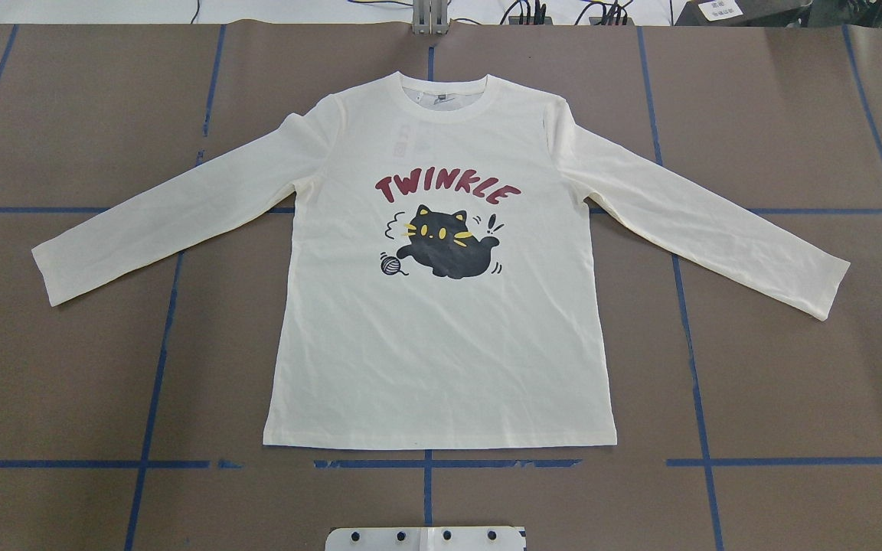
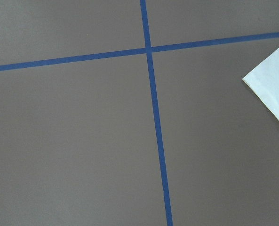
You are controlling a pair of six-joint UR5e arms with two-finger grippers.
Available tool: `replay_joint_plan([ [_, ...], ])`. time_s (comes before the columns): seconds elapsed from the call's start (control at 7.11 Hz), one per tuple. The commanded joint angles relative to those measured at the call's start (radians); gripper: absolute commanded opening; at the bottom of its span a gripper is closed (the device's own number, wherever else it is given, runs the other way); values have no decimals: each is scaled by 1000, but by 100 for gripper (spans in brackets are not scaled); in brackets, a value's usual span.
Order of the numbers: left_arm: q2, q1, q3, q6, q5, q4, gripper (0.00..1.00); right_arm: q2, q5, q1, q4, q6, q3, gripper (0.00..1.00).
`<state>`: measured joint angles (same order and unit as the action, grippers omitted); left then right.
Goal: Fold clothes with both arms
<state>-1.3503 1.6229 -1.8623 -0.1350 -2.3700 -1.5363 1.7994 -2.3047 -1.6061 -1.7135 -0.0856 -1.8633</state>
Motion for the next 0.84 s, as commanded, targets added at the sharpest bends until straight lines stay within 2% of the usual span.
replay_joint_plan([
  [0.0,-7,-2,-5,-2,0,-27,100,-3,1,0,0,0,-38,100],
  [0.28,-13,-2,-34,2,0,-59,100,-38,-8,3,2,10,-53,100],
  [0.42,-32,-2,-46,0,-9,-133,100,-76,-45,18,29,15,-77,100],
  [0.56,-42,-2,-28,6,14,-316,100,-86,-47,27,105,17,-73,100],
  [0.7,-117,-2,44,9,20,-534,100,-87,-42,28,209,20,-79,100],
])
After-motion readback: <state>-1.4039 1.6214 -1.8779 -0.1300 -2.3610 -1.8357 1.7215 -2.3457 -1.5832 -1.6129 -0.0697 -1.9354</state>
